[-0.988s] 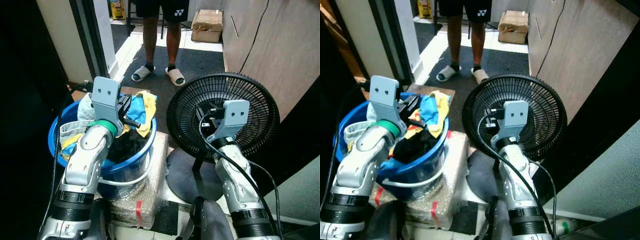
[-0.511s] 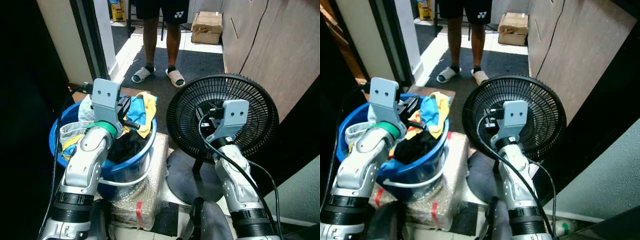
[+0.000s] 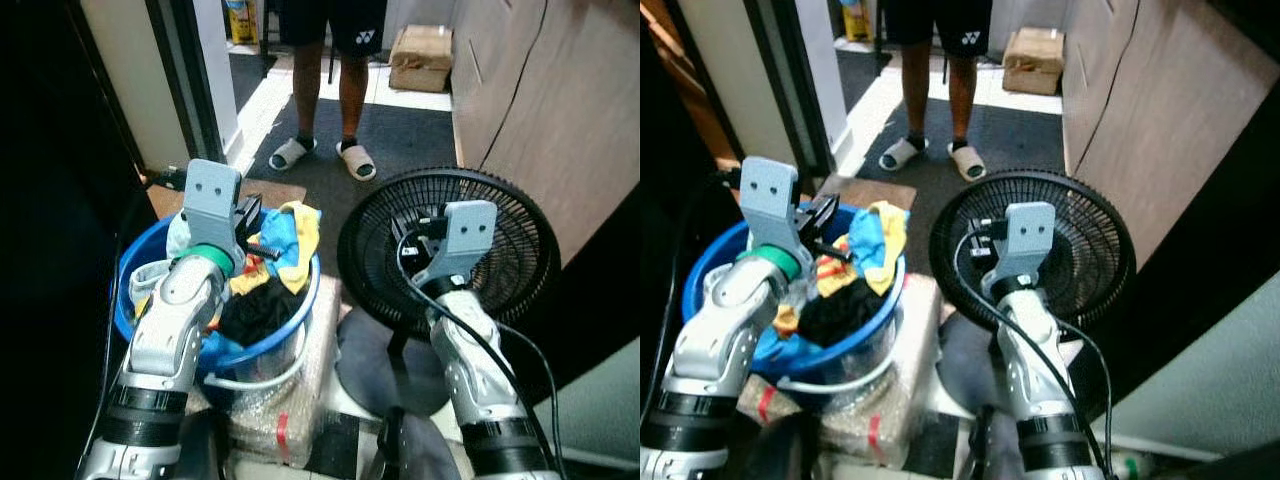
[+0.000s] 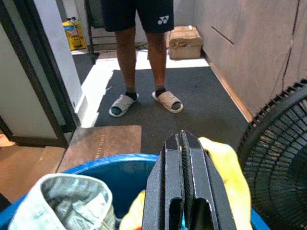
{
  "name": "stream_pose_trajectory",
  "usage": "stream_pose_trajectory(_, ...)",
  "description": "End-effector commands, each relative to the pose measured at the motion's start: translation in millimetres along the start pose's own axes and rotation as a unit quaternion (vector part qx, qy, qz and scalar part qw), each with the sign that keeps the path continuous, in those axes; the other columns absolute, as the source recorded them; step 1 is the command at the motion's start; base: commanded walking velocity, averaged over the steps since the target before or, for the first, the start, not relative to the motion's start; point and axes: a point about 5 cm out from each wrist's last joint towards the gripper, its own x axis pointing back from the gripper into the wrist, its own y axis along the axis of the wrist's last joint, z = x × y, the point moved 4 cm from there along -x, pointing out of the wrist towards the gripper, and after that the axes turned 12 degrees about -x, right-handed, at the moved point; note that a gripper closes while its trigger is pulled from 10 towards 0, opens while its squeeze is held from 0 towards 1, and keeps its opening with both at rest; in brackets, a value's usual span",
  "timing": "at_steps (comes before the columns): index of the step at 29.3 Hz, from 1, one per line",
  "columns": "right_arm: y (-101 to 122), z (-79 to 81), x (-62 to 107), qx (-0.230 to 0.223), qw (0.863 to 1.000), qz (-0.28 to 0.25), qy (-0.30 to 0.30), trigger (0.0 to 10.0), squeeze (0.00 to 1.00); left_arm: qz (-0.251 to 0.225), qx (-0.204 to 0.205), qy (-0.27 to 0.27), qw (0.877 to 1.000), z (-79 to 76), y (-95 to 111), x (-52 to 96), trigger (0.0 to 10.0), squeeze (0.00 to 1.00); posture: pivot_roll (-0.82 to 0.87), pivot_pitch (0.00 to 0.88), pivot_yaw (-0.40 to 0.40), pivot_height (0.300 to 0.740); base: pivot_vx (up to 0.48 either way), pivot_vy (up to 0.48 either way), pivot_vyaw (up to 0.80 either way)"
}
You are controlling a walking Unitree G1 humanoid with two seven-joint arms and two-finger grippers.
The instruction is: Clothes washing
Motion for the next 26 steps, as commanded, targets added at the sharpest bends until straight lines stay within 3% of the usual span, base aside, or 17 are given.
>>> stream_pose_trajectory(1, -17, -4.7, 8.1, 0.012, 1.0, 0.023, -0.005, 10.0, 0.0, 0.017, -0.005, 0.002, 1.0, 1.2, -13, 4.0, 10.0, 0.0, 0.12, 0.043, 0.026, 0.611, 0.0, 0.0, 0.0)
stream_pose_trajectory(3, -34, -9.1, 17.0, 0.02, 0.999, 0.046, -0.012, 10.0, 0.0, 0.035, -0.014, 0.005, 0.999, 2.3, -27, 8.2, 10.0, 0.0, 0.12, 0.044, 0.028, 0.621, 0.0, 0.0, 0.0)
stream_pose_trajectory(7, -44, -10.9, 22.7, 0.022, 0.998, 0.058, -0.016, 10.0, 0.0, 0.05, -0.016, 0.007, 0.999, 3.0, -37, 11.9, 10.0, 0.0, 0.12, 0.042, 0.029, 0.631, 0.0, 0.0, 0.0)
stream_pose_trajectory(26, -40, -10.7, 19.1, 0.025, 0.998, 0.048, -0.013, 10.0, 0.0, 0.043, -0.01, 0.009, 0.999, 2.7, -32, 9.0, 10.0, 0.0, 0.12, 0.041, 0.029, 0.681, 0.0, 0.0, 0.0)
